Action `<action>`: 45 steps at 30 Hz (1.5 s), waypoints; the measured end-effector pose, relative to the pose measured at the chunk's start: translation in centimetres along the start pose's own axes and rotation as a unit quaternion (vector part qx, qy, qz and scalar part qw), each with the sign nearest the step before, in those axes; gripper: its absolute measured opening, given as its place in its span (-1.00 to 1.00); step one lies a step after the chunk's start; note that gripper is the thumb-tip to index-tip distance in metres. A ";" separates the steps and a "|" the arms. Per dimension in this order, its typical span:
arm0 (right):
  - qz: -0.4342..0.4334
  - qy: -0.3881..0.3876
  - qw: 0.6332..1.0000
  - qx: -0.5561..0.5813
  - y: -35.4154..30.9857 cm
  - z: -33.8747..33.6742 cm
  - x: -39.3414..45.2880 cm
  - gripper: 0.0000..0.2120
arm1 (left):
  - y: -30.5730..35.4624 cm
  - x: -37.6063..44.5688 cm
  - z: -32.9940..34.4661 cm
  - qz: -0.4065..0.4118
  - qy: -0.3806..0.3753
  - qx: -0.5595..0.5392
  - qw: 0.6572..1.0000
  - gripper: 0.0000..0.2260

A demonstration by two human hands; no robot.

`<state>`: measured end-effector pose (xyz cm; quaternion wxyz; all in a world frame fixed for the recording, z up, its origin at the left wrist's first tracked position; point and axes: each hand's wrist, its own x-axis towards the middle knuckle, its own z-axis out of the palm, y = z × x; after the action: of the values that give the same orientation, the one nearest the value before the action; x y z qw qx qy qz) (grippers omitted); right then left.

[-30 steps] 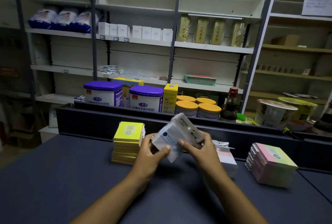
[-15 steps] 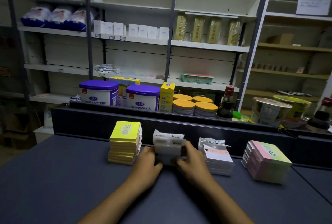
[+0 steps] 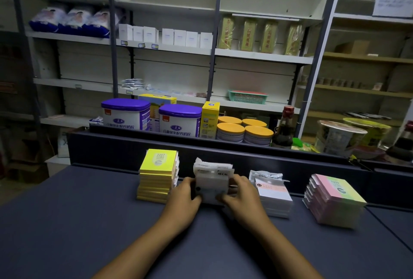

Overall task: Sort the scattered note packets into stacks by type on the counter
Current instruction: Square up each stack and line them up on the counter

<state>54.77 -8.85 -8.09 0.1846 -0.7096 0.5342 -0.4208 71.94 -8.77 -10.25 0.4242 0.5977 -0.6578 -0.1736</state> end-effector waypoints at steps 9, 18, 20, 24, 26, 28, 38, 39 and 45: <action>0.081 0.048 0.995 0.042 -0.4 -0.4 0.0 -0.74 | 0.5 0.2 0.3 -0.004 0.054 -0.081 0.995 -0.73; 0.087 0.019 0.992 -0.088 -0.5 0.5 -0.1 -0.69 | 0.3 0.0 0.3 -0.008 0.085 -0.050 0.995 -0.77; 0.088 0.016 0.990 -0.109 -0.5 0.6 0.0 -0.65 | 0.3 -0.1 0.2 0.002 0.081 -0.046 0.996 -0.77; 0.079 0.019 0.986 -0.144 -0.6 0.9 -0.1 -0.61 | 0.6 -0.4 0.0 0.020 0.066 -0.031 0.997 -0.74; 0.069 0.020 0.984 -0.160 -0.6 0.9 -0.1 -0.61 | 0.7 -0.5 -0.2 0.023 0.069 -0.014 0.997 -0.70; 0.061 0.017 0.980 -0.190 -0.6 0.6 0.0 -0.62 | 1.0 -0.9 -0.5 0.023 0.068 0.007 0.997 -0.65; -0.028 0.066 0.988 -0.138 -5.1 0.0 -0.9 -0.70 | 1.5 -4.6 -9.0 0.092 0.170 0.028 0.981 -0.76; -0.016 0.045 0.993 -0.109 -6.0 0.5 -0.8 -0.68 | 0.8 -4.2 -10.5 0.074 0.192 0.022 0.978 -0.79; 0.098 -0.056 0.992 0.060 -10.7 5.0 0.3 -0.55 | -4.8 0.2 -15.1 -0.128 0.110 -0.057 0.984 -0.72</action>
<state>65.21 -6.23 -3.24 0.2970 -0.6639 0.5635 -0.3917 86.59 -5.79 -4.91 0.5019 0.6673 -0.5138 -0.1969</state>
